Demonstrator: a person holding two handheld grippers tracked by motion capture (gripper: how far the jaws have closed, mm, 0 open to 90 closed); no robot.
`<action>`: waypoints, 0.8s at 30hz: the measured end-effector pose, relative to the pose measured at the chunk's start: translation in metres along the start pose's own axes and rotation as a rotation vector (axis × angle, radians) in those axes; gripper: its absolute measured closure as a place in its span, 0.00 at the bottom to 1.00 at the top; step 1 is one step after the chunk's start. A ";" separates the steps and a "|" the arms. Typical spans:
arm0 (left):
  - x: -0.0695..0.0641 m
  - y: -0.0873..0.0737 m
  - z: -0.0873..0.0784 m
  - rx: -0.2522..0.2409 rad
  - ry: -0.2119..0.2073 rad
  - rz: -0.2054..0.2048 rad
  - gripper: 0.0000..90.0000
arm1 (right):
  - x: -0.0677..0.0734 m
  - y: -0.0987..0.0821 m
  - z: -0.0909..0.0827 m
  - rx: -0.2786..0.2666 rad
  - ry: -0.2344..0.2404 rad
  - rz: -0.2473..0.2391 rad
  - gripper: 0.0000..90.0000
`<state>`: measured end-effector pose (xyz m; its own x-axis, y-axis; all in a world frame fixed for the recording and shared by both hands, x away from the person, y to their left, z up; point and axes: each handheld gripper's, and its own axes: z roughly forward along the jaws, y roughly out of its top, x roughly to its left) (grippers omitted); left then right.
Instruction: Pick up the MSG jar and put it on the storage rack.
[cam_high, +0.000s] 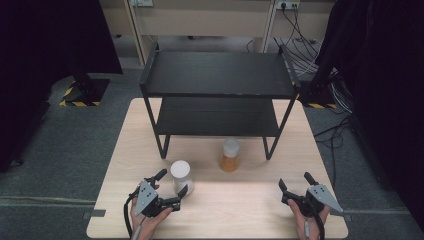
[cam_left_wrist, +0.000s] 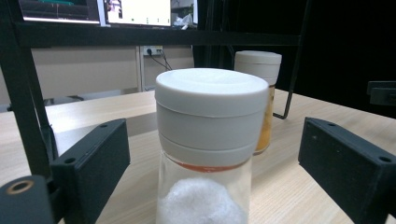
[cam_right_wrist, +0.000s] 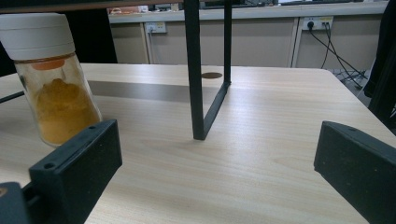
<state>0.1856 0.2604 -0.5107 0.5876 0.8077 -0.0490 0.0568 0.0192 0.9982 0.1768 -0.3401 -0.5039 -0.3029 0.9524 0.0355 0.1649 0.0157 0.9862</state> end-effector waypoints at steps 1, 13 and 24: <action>0.000 0.001 0.001 -0.001 -0.002 -0.002 0.11 | 0.000 0.000 0.000 -0.001 0.000 0.000 0.02; 0.003 0.011 0.013 0.033 -0.006 -0.005 0.14 | 0.000 0.000 0.000 0.001 0.001 0.001 0.02; 0.002 0.017 0.022 0.043 -0.005 -0.012 0.17 | -0.001 0.001 0.000 0.004 0.003 0.002 0.02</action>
<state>0.2057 0.2496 -0.4947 0.5909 0.8044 -0.0613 0.0983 0.0036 0.9952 0.1774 -0.3406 -0.5033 -0.3048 0.9516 0.0382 0.1693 0.0147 0.9855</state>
